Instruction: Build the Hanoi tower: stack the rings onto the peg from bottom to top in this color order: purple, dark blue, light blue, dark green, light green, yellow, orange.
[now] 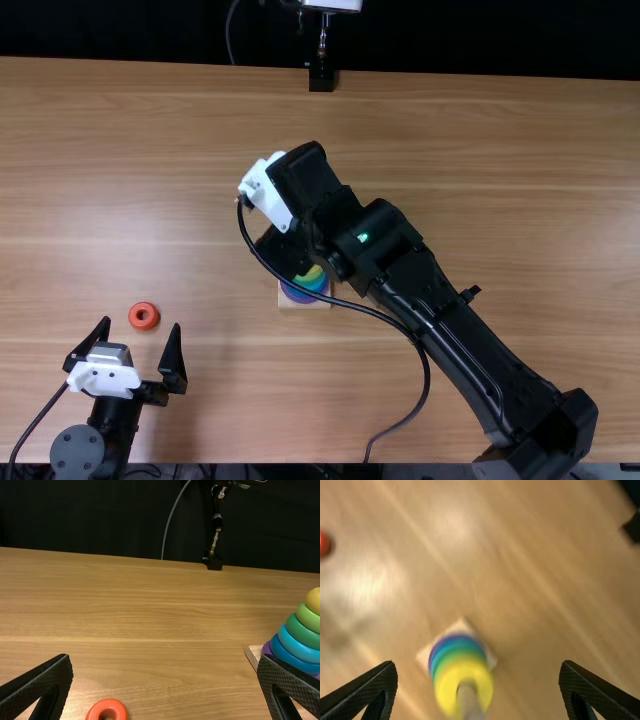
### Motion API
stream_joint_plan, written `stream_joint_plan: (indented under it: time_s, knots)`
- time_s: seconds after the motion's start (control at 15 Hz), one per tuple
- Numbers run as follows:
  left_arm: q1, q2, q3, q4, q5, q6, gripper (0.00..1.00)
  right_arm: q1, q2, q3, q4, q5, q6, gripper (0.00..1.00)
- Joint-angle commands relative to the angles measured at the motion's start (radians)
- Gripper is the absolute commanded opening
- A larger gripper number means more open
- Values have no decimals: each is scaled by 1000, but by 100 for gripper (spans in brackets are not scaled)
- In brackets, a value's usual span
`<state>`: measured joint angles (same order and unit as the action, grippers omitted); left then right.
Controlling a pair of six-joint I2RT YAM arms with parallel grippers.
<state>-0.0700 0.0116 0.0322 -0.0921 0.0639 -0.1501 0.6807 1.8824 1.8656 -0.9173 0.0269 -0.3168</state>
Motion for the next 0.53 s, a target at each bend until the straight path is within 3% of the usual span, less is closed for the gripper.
stream_joint_plan:
  time_s: [0.0, 0.33, 0.4, 0.47]
  knots:
    - [13, -12, -32, -4, 17, 3, 100, -3, -5, -43, 77, 10, -2, 100]
    - [13, -12, -32, -4, 17, 5, 100, -244, -279, -419, 590, 12, -2, 100]
    - [13, -12, -32, -4, 17, 5, 100, -277, -347, -519, 703, 19, -3, 100]
    - [13, -12, -32, -4, 17, 5, 100, -311, -436, -618, 806, 49, -3, 100]
